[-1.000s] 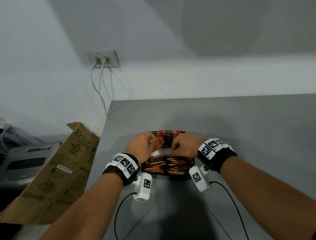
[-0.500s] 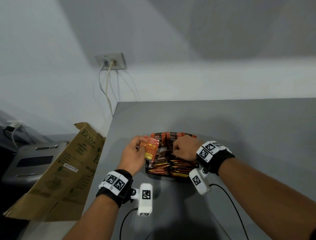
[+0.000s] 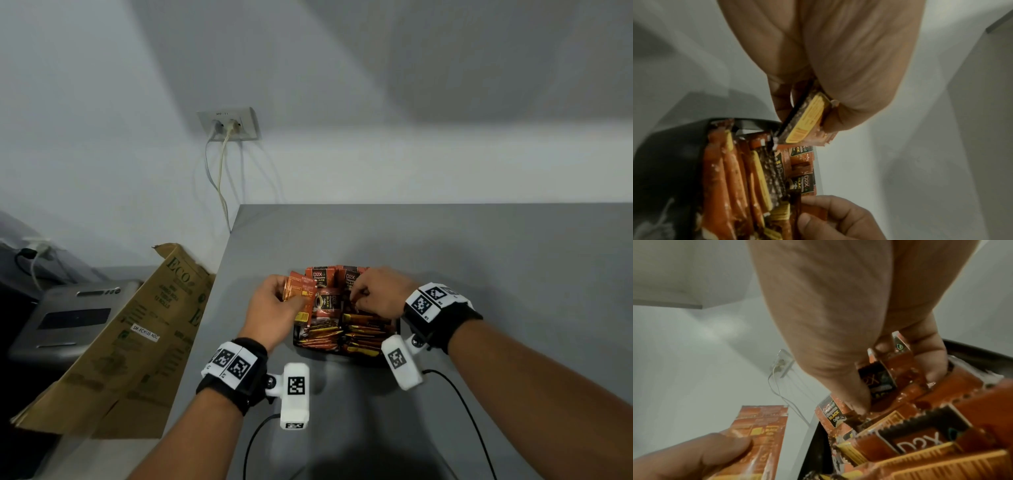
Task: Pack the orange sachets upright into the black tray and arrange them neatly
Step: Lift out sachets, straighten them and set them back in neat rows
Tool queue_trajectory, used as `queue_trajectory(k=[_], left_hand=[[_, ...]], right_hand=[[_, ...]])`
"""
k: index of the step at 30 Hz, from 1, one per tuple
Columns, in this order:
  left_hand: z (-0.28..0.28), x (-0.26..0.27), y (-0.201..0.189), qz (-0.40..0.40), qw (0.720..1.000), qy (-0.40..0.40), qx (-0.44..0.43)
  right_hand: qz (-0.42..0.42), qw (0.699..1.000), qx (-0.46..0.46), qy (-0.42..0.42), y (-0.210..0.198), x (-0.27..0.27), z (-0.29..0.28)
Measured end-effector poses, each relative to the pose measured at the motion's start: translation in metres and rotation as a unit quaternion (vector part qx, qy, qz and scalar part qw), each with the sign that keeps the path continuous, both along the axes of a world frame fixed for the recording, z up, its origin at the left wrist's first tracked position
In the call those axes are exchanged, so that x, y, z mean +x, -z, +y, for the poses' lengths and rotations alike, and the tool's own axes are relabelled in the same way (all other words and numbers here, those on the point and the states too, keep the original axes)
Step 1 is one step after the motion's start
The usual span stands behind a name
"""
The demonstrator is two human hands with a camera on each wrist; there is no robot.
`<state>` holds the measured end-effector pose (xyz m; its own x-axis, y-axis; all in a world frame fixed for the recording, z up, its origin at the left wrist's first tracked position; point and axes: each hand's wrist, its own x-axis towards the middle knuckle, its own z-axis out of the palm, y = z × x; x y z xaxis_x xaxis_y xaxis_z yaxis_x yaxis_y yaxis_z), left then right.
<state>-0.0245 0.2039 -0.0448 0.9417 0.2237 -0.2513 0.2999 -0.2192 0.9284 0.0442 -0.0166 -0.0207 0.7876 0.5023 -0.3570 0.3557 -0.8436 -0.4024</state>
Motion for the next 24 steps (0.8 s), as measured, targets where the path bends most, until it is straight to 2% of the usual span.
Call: queue_trajectory(k=[5, 8, 11, 14, 18, 21, 24], left_hand=[[-0.009, -0.001, 0.001, 0.045, 0.988, -0.012, -0.146], [-0.013, -0.002, -0.002, 0.046, 0.974, -0.012, -0.222], [-0.016, -0.002, -0.007, 0.037, 0.971, 0.012, -0.238], [-0.018, -0.002, -0.011, 0.028, 0.966, 0.025, -0.255], [-0.02, -0.003, -0.012, 0.018, 0.962, -0.006, -0.273], [-0.024, 0.001, -0.016, 0.034, 0.952, -0.035, -0.302], [-0.031, 0.003, -0.022, 0.044, 0.943, -0.023, -0.329]], right_hand=[[0.002, 0.999, 0.021, 0.048, 0.001, -0.002, -0.003], [0.007, 0.999, 0.015, 0.046, 0.001, -0.004, -0.003], [0.003, 0.999, 0.002, 0.032, 0.004, -0.007, -0.003], [-0.001, 0.998, 0.012, 0.058, 0.002, -0.005, -0.005], [-0.04, 0.989, 0.084, 0.118, -0.009, -0.005, -0.01], [-0.057, 0.961, 0.216, 0.162, -0.032, -0.009, -0.01], [-0.025, 0.945, 0.294, 0.139, -0.056, -0.018, -0.003]])
